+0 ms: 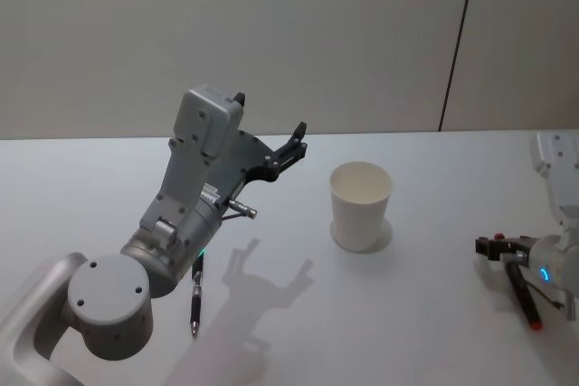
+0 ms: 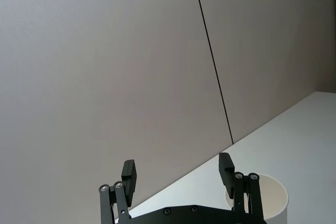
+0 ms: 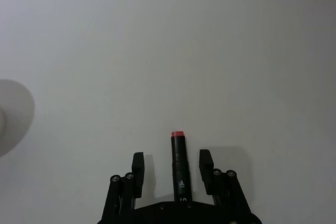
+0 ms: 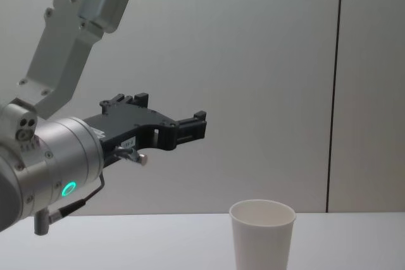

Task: Place the pen into the pen holder.

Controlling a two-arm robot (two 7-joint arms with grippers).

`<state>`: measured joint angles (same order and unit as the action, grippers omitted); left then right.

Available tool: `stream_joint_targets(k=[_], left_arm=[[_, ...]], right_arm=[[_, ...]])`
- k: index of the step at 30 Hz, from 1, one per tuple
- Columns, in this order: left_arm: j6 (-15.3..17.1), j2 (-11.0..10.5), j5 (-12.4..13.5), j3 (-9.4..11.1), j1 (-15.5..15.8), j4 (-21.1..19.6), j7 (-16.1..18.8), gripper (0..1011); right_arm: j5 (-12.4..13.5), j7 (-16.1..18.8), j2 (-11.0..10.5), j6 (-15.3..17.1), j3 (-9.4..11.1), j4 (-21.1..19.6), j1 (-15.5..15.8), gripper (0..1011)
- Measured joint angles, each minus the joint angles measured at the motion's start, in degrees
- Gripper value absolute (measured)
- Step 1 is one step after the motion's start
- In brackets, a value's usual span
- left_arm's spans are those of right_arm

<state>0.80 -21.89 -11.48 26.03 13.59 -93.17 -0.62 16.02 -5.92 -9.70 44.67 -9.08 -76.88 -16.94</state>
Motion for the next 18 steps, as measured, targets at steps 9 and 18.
stream_joint_targets(k=[9, 18], left_arm=[[0.0, 0.0, 0.0, 0.0, 0.0, 0.0, 0.0, 1000], [0.0, 0.0, 0.0, 0.0, 0.0, 0.0, 0.0, 1000]], right_arm=[[-0.93, 0.13, 0.31, -0.56, 0.07, 2.08, -0.45, 446], [-1.75, 0.18, 0.58, -1.23, 0.17, 4.0, -0.93, 184]])
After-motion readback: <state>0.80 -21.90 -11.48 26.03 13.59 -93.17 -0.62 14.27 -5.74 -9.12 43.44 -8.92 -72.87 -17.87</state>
